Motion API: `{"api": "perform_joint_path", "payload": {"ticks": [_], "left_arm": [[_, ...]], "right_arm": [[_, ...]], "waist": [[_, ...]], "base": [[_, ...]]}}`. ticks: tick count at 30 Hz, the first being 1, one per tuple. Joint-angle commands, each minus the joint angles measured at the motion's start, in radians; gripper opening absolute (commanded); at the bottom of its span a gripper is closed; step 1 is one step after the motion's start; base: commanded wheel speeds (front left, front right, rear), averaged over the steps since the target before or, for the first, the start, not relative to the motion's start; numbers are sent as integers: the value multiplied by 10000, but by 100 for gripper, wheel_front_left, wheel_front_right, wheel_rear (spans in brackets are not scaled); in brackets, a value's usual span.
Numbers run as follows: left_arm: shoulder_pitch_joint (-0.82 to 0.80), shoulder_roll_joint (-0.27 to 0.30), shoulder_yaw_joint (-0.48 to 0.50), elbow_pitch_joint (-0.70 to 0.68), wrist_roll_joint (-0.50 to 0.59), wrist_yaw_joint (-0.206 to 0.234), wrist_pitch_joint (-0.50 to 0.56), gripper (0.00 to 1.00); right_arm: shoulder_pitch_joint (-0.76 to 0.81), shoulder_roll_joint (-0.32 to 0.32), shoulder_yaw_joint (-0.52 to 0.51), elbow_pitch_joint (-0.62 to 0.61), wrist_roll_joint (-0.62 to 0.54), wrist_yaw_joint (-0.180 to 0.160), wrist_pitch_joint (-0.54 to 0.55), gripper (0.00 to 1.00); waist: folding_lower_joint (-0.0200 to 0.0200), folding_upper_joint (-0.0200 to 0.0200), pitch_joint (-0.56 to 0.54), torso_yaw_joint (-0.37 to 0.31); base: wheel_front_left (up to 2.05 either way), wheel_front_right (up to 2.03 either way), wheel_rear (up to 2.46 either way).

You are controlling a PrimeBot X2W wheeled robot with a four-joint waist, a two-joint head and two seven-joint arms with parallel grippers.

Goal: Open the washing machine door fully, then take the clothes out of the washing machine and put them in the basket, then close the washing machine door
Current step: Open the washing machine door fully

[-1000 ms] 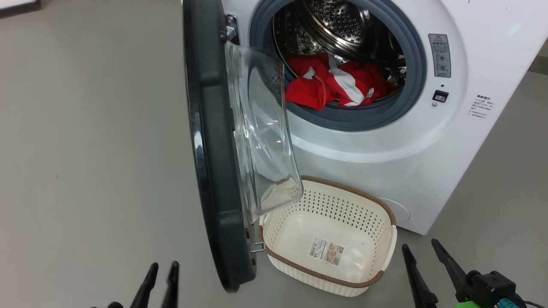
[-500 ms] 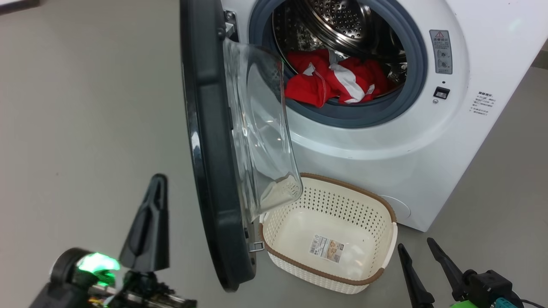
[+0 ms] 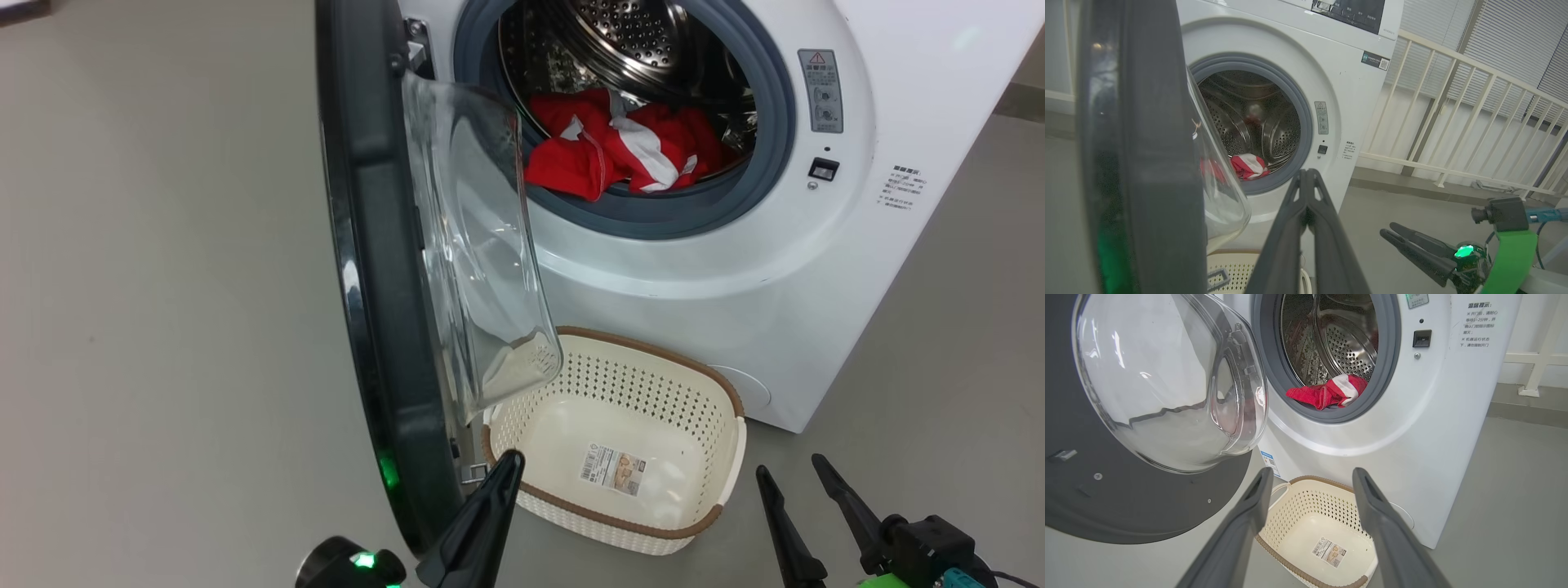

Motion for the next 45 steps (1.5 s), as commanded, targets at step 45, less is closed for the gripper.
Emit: {"api": "perform_joint_path", "payload": {"ticks": [45], "left_arm": [[-828, 14, 5973, 1847, -314, 98, -53, 0]], "right_arm": [[-877, -263, 279, -521, -271, 73, -93, 100]], "waist": [[0, 0, 1022, -211]], "base": [[0, 0, 0]]}}
